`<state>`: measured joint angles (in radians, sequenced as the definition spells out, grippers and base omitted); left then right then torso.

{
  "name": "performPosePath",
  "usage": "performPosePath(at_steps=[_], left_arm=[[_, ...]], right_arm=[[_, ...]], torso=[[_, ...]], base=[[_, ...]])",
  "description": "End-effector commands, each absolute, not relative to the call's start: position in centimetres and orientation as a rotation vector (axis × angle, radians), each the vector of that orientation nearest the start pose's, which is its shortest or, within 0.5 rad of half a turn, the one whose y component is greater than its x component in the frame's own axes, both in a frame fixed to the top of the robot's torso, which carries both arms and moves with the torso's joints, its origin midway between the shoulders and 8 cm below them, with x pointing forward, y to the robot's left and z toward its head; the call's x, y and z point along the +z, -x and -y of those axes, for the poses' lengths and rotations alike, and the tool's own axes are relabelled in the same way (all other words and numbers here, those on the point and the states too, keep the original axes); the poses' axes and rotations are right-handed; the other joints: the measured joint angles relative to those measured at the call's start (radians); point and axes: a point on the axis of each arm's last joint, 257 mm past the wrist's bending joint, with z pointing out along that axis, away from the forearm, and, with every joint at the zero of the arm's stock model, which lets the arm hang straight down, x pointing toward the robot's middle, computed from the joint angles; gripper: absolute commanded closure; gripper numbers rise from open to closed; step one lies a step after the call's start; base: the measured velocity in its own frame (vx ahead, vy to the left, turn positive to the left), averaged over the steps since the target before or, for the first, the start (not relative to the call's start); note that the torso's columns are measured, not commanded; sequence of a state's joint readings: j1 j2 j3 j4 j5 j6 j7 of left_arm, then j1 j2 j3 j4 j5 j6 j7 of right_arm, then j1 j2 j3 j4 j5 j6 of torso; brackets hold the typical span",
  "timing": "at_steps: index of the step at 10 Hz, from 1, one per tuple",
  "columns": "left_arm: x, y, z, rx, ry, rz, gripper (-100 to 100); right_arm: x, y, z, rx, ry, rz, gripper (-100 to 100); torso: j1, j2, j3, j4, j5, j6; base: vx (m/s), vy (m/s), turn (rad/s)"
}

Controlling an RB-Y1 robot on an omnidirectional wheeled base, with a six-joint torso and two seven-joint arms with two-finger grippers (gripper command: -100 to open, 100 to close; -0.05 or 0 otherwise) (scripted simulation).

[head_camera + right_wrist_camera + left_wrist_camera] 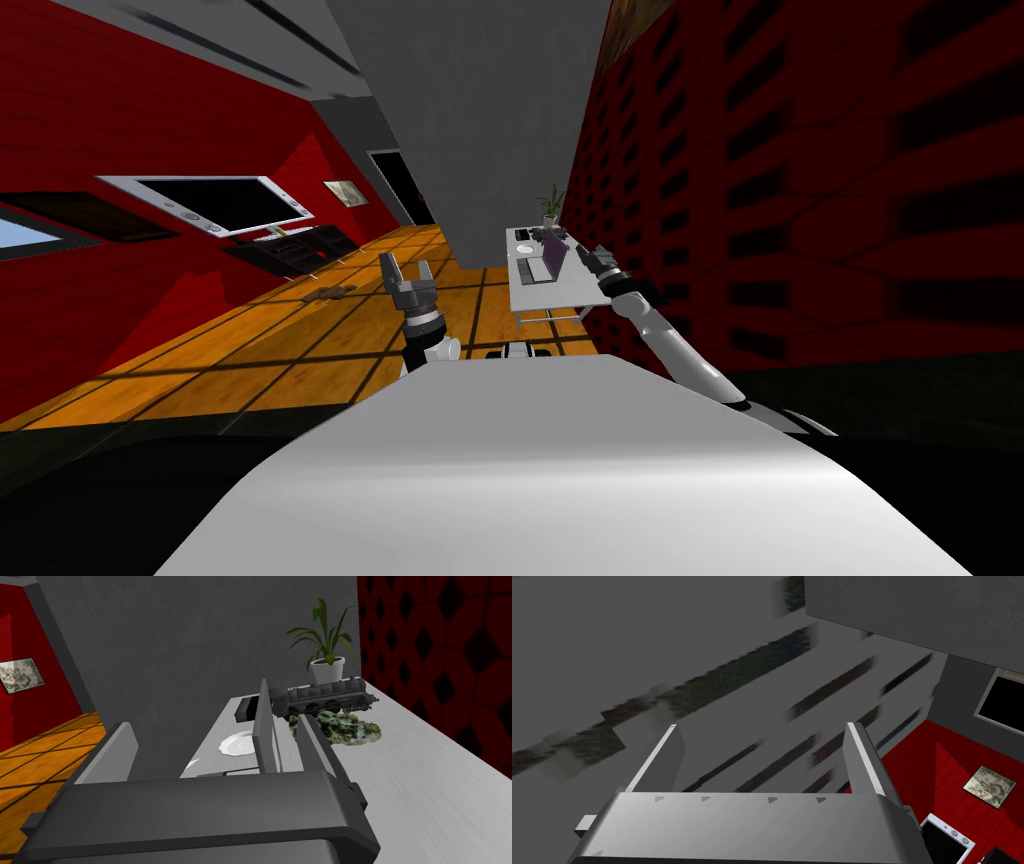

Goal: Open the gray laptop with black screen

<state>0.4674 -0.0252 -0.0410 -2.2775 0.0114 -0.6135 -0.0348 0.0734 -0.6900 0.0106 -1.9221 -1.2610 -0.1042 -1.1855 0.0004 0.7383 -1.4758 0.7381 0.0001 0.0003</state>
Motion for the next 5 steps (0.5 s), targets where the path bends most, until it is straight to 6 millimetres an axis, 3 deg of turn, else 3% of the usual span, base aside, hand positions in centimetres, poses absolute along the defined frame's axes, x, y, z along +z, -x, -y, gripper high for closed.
performPosePath(at_steps=[1, 5], left_arm=[[5.4, -32.7, -26.4, -1.357, 0.563, -0.491, 0], [5.4, -32.7, -26.4, -1.356, 0.563, -0.491, 0]], right_arm=[[-4.4, -51.7, 32.8, -2.186, 1.738, -0.105, -100], [-5.9, -52.7, 33.2, -2.037, 1.74, -0.216, -100]], torso=[[-0.001, 0.0, 0.0, 0.0, 0.0, -0.001], [-0.001, -0.001, -0.001, 0.0, 0.0, -0.001]], base=[[0.01, -0.058, 0.087], [0.019, -0.052, 0.098]])
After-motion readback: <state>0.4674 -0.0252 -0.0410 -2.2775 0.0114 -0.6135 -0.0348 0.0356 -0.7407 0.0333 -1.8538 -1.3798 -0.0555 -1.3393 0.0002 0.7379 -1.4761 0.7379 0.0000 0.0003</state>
